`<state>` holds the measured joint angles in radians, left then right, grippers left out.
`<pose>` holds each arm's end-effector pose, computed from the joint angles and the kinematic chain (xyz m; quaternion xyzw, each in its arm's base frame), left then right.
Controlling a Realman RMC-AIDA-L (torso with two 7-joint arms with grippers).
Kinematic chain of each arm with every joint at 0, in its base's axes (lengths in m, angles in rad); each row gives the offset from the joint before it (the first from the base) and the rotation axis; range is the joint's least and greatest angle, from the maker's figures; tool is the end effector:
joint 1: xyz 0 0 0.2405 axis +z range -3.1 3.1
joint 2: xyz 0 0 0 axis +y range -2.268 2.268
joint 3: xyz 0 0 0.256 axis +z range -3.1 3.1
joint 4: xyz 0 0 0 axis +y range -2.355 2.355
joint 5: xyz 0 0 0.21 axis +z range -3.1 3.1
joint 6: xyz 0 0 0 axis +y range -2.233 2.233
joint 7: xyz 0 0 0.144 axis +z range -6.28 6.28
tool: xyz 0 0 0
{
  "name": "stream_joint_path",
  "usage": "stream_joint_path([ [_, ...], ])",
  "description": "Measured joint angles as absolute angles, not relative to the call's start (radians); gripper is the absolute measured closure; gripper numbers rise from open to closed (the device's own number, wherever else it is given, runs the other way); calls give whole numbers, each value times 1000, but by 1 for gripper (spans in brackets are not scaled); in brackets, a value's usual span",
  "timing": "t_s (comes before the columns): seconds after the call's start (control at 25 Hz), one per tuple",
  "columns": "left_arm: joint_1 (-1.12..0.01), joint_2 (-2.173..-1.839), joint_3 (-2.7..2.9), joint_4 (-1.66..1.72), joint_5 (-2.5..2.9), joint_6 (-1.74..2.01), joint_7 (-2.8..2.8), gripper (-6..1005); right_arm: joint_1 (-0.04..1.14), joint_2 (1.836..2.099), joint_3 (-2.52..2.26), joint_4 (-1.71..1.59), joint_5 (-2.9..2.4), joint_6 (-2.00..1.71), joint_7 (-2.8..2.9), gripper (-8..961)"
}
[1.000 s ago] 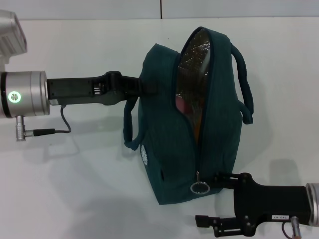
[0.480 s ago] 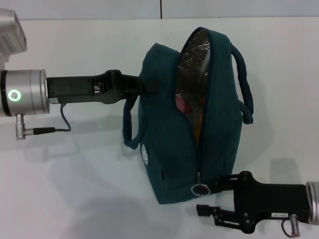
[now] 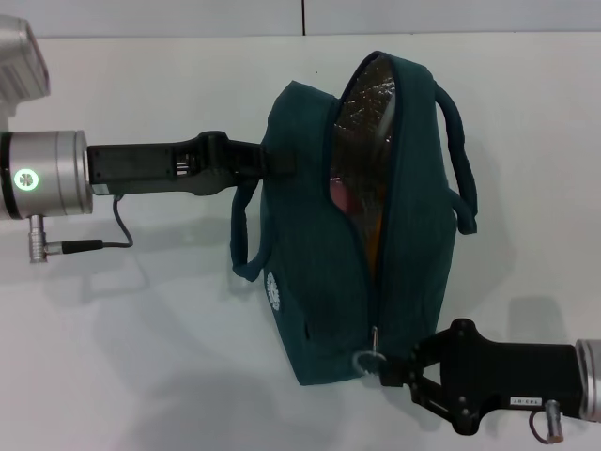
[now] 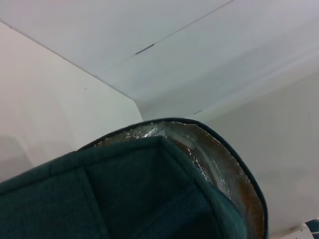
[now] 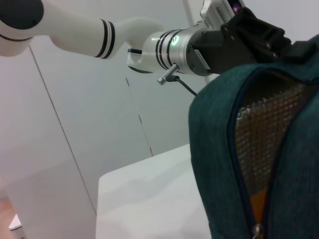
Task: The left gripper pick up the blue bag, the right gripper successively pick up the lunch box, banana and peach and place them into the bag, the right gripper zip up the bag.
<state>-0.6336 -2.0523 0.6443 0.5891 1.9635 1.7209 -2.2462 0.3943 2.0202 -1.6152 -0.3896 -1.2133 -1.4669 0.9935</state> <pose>-0.2212 0.3373 0.0074 0.7788 0.5453 0.2997 0.0791 0.2657 0.2467 -0.0788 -0.9473 0.1454 0.2846 0.0221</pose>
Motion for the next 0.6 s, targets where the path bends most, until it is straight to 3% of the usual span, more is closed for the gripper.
stream_joint_path([
  [0.04, -634, -2052, 644, 589, 1963, 1721, -2246, 866, 394, 2020, -1615, -390, -1213, -1464, 993, 810],
  [0.28, -634, -2052, 644, 589, 1963, 1721, -2246, 866, 392, 2020, -1615, -390, -1213, -1463, 991, 921],
  [0.6, -631, -2051, 644, 589, 1963, 1721, -2243, 865, 367, 2014, -1561, -390, -1213, -1494, 989, 947],
])
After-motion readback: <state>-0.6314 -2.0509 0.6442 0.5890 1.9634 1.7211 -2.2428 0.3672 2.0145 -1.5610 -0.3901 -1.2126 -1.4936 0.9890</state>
